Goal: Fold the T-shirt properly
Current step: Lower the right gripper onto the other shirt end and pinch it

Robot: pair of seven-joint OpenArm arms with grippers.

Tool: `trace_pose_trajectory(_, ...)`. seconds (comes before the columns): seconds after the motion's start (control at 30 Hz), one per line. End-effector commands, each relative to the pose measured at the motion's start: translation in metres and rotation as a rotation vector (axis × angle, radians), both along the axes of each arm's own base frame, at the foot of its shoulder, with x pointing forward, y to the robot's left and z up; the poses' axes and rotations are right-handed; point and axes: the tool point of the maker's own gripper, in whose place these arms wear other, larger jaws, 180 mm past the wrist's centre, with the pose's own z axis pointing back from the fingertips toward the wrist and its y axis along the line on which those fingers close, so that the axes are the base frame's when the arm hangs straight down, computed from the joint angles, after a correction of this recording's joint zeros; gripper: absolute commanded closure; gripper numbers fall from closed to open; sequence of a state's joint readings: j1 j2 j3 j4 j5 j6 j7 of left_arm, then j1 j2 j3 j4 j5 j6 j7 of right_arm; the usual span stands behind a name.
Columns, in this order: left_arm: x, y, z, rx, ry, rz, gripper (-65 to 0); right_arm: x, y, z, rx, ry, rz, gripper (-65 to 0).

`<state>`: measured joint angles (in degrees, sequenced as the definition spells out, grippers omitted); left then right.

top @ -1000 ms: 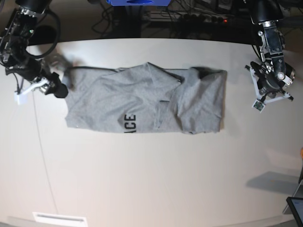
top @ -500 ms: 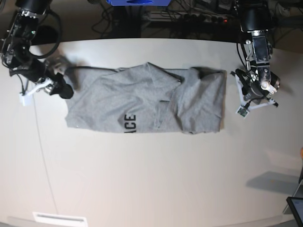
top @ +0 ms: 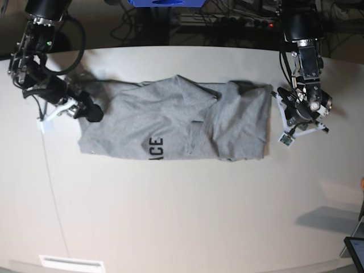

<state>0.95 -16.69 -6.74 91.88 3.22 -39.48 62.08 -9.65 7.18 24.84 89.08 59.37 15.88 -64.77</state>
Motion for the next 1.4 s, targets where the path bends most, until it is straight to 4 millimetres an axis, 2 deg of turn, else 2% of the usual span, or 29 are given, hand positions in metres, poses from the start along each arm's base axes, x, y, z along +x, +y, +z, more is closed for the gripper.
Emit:
trace_pose_trajectory(0.0,0.005,-0.002,0.005,-0.009,-0.019,-0.012,0.0,0.007,-0.003,0.007,-0.004,-0.025,0.0,-43.5)
trace_pose_trajectory(0.27,0.006,-0.007,0.004,-0.021,-0.022,-0.012,0.0,0.012,0.003,0.01,0.011,-0.037,0.0,-43.5)
trace_pose_trajectory(0.4,0.006,-0.007,0.004,-0.021,-0.022,-0.012,0.0,0.013,0.02,0.009,0.017,-0.038,0.055,-43.4)
trace_pose_trajectory(0.53,0.006,-0.007,0.004,-0.021,-0.022,-0.012,0.0,0.017,0.022,0.012,0.018,-0.051,0.057,-43.1)
trace_pose_trajectory(0.57,0.006,-0.007,0.004,-0.021,-0.022,-0.012,0.0,0.018,0.022,0.013,0.018,-0.052,0.057,-41.9)
trace_pose_trajectory(0.63,0.006,-0.007,0.003,-0.022,-0.019,-0.011,0.0,0.02,0.022,0.014,0.017,-0.057,0.057,-34.2)
trace_pose_trajectory(0.77,0.006,-0.007,0.004,-0.021,-0.022,-0.012,0.0,0.021,0.022,0.014,0.018,-0.059,0.056,-8.9)
trace_pose_trajectory(0.83,0.006,-0.007,0.004,-0.023,-0.02,-0.011,0.0,0.02,0.022,0.013,0.02,-0.053,0.055,-1.6)
trace_pose_trajectory(0.97,0.006,-0.014,0.0,-0.04,-0.018,-0.012,0.0,0.016,0.02,0.001,0.033,-0.015,0.049,-2.2)
trace_pose_trajectory(1.1,0.005,-0.024,-0.004,-0.057,-0.011,-0.025,0.0,0.02,0.019,0.003,0.027,-0.019,0.053,-0.1)
trace_pose_trajectory(1.37,0.006,-0.057,-0.013,-0.069,0.019,-0.119,0.0,0.026,-0.008,0.009,-0.052,-0.033,0.061,-0.1)
